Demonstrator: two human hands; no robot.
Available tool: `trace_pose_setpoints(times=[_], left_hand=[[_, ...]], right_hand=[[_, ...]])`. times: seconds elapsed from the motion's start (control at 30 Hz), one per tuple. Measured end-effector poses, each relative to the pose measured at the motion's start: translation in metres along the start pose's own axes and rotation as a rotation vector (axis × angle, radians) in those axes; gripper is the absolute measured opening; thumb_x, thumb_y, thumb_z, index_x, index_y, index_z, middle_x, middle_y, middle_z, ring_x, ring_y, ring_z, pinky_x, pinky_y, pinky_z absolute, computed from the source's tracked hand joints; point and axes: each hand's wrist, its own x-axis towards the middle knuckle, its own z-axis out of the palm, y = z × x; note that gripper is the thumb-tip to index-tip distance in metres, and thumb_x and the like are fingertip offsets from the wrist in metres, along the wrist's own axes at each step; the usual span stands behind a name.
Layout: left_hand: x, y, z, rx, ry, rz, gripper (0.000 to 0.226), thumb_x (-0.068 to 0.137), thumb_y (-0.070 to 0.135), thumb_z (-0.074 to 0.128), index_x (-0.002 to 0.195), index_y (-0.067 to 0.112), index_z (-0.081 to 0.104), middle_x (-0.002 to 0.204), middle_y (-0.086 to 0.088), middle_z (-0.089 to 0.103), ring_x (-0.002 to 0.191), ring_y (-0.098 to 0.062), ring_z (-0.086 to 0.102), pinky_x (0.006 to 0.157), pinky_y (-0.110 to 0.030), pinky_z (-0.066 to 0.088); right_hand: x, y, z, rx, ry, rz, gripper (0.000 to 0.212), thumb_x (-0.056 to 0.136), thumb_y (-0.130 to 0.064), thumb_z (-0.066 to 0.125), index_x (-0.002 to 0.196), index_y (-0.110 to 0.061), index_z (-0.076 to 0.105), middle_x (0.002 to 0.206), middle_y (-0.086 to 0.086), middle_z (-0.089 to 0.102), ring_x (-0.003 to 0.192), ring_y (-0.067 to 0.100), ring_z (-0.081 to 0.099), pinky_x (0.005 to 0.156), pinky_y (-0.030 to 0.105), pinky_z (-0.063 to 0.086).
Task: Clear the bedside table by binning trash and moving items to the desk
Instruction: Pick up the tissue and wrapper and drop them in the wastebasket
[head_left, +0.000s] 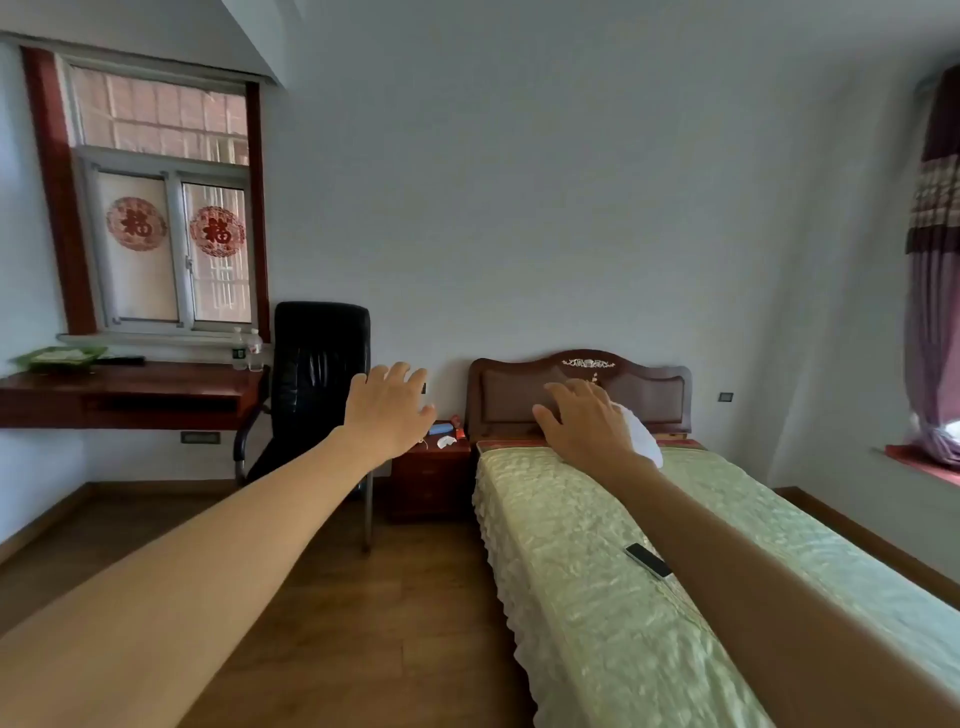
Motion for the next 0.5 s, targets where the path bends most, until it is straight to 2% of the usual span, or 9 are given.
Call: trace_pose_setpoints(times=[0.5], left_hand=[[0.203, -0.089, 0.142, 0.009, -0.057, 0.005, 0.053, 0.093, 0.04, 0.037, 0.139, 0.016, 0.035, 0.143, -0.008, 0.041, 0.128, -0.03, 0.04, 0.1, -0.044, 0.036]], right_hand=[[0.219, -0.004, 0.144, -0.028, -0.035, 0.03, 0.048, 0.097, -0.042, 0.039, 0.139, -0.02, 0.04, 0.143, 0.006, 0.041, 0.136, 0.027, 0.03, 0.104, 0.045, 0.033]])
